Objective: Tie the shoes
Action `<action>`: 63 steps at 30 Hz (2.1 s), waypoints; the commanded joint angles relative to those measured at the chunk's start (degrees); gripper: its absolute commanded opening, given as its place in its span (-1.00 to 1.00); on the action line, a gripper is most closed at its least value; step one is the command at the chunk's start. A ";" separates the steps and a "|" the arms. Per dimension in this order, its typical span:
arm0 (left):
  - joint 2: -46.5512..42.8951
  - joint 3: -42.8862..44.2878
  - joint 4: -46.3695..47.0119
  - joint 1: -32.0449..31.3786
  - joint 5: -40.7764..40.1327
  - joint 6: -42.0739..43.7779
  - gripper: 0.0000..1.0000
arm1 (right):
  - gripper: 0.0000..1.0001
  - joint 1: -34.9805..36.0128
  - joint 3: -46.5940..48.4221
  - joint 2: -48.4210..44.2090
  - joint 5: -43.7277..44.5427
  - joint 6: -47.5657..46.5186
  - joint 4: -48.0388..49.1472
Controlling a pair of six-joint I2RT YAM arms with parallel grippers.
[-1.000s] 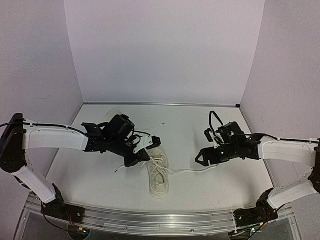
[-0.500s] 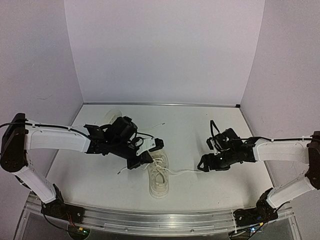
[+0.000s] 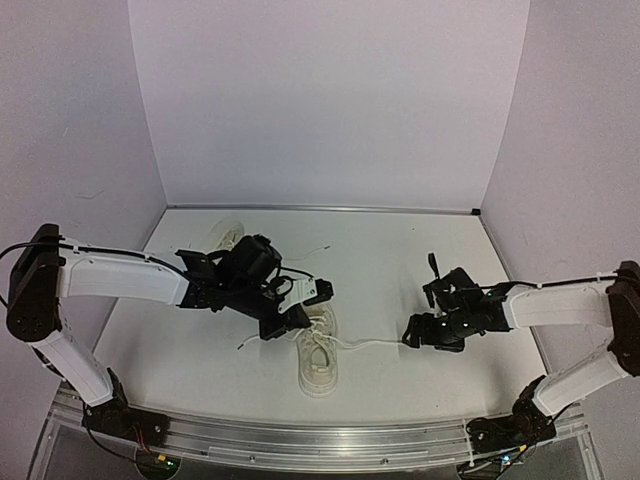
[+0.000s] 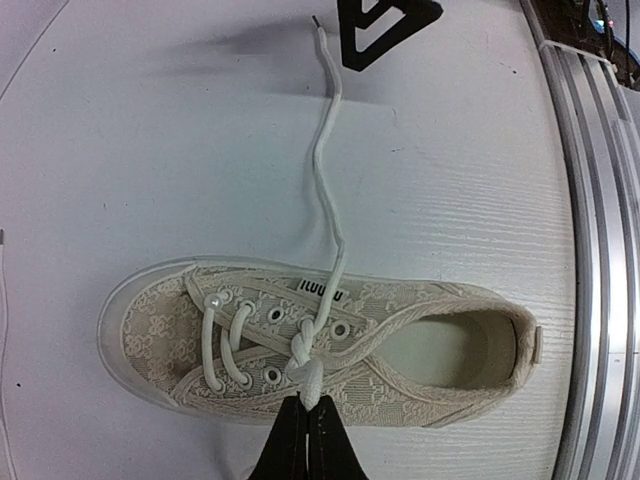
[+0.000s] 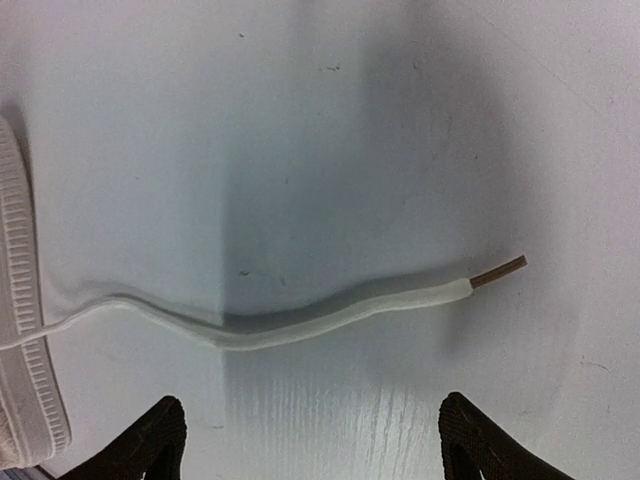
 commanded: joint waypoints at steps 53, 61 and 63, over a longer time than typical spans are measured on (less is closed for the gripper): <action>-0.95 1.78 10.27 -5.90 -8.60 17.03 -1.00 | -1.00 2.61 48.72 25.59 -15.16 -16.61 0.92; 7.57 7.93 6.46 -5.90 -5.43 16.94 -1.00 | -1.00 2.58 45.09 23.95 -14.33 -17.35 0.94; 8.24 8.16 6.30 -5.90 -4.88 15.77 -1.00 | -1.00 2.58 43.48 23.06 -13.57 -17.37 0.93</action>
